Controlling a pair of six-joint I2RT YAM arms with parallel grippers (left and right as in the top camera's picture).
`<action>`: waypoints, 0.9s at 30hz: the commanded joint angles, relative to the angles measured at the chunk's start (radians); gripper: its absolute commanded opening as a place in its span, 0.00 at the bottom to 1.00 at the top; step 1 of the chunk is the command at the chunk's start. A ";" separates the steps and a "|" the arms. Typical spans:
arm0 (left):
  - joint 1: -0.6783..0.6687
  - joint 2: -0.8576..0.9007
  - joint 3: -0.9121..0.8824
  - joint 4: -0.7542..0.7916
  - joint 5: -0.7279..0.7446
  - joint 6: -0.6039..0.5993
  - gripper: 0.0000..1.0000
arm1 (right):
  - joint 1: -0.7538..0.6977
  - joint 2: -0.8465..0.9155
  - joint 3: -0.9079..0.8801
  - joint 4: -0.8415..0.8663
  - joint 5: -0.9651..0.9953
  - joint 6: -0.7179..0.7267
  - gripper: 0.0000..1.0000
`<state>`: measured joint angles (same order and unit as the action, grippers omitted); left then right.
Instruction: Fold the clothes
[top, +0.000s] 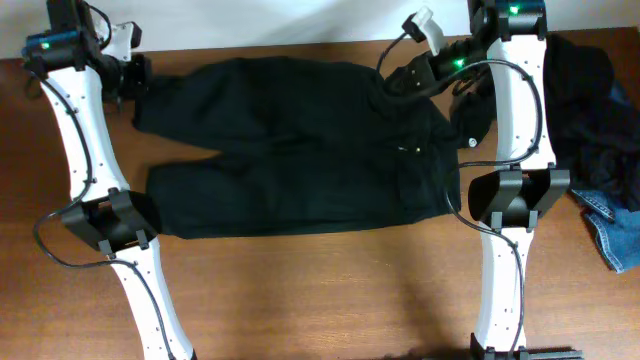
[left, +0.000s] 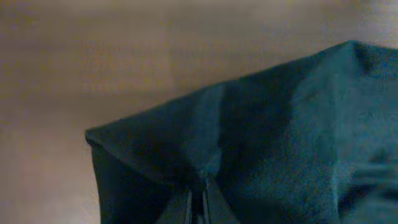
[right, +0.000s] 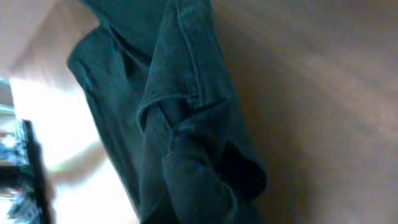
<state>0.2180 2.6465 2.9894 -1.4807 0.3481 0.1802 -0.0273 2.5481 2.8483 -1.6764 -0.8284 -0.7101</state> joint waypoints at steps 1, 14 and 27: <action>-0.026 -0.005 0.029 0.034 0.013 0.135 0.01 | 0.001 -0.045 0.017 0.039 0.033 -0.132 0.04; -0.093 -0.058 0.150 0.028 -0.028 0.293 0.01 | 0.001 -0.048 0.018 0.114 0.040 -0.439 0.04; -0.114 -0.101 0.150 -0.116 -0.030 0.234 0.01 | 0.001 -0.109 0.018 0.143 -0.007 -0.238 0.04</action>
<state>0.1009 2.5893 3.1214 -1.5696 0.3164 0.4515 -0.0273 2.5069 2.8483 -1.5360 -0.7914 -1.0721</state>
